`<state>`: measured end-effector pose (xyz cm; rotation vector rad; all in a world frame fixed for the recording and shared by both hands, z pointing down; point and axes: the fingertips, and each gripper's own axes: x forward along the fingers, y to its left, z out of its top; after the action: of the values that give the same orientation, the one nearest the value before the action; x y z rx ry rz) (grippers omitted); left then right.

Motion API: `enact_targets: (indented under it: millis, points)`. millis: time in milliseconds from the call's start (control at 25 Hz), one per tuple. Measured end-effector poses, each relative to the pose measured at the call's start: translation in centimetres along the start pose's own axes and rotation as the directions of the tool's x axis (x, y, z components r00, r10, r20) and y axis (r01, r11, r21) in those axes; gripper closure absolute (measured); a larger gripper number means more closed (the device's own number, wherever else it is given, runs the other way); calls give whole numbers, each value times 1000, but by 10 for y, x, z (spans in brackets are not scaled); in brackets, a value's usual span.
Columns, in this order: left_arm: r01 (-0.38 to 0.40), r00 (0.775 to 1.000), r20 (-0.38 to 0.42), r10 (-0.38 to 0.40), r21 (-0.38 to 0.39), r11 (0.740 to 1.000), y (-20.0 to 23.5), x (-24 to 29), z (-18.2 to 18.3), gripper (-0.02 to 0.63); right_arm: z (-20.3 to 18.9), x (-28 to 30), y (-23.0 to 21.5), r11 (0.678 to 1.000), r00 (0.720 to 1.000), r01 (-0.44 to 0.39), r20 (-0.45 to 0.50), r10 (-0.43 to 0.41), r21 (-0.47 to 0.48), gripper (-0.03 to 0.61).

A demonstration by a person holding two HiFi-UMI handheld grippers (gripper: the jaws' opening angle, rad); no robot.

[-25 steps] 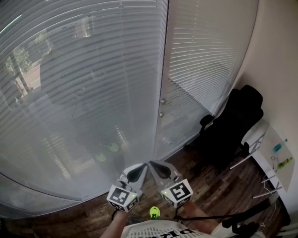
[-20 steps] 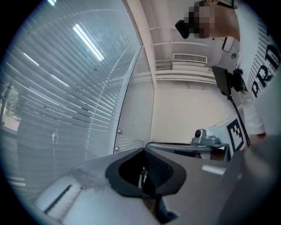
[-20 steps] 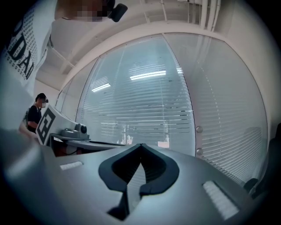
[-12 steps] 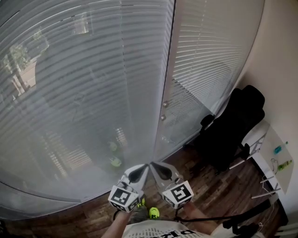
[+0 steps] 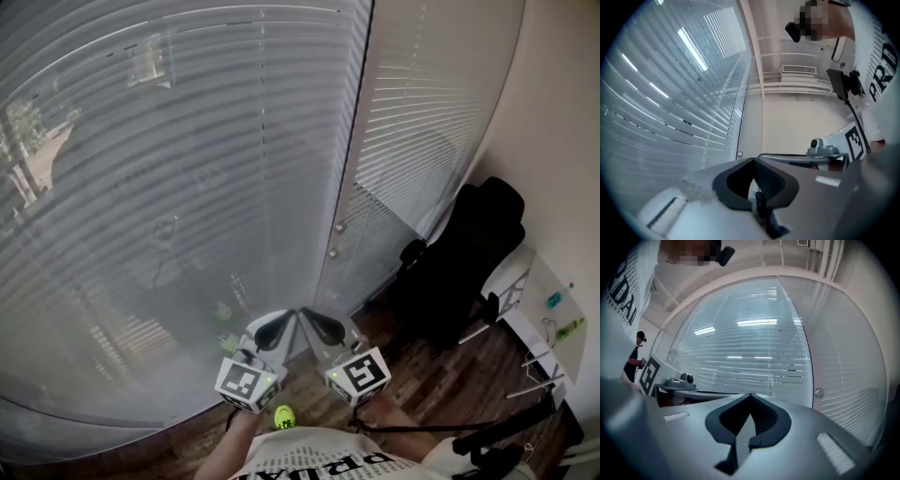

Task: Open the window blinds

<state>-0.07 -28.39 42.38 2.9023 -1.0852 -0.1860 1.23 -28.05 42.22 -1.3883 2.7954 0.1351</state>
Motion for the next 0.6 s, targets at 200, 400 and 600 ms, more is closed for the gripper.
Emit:
enact_targets:
  millis: [200, 400, 600]
  points:
    - [-15, 998, 68, 11, 59, 998, 16, 9, 13, 623, 6, 19, -9, 999, 1000, 7, 18, -6, -36, 571]
    - [-20, 998, 62, 17, 42, 999, 25, 14, 15, 621, 4, 32, -15, 998, 1000, -4, -13, 4, -67, 569]
    - [-37, 999, 35, 36, 31, 999, 36, 21, 5, 621, 2, 35, -42, 988, 999, 49, -14, -52, -150, 569]
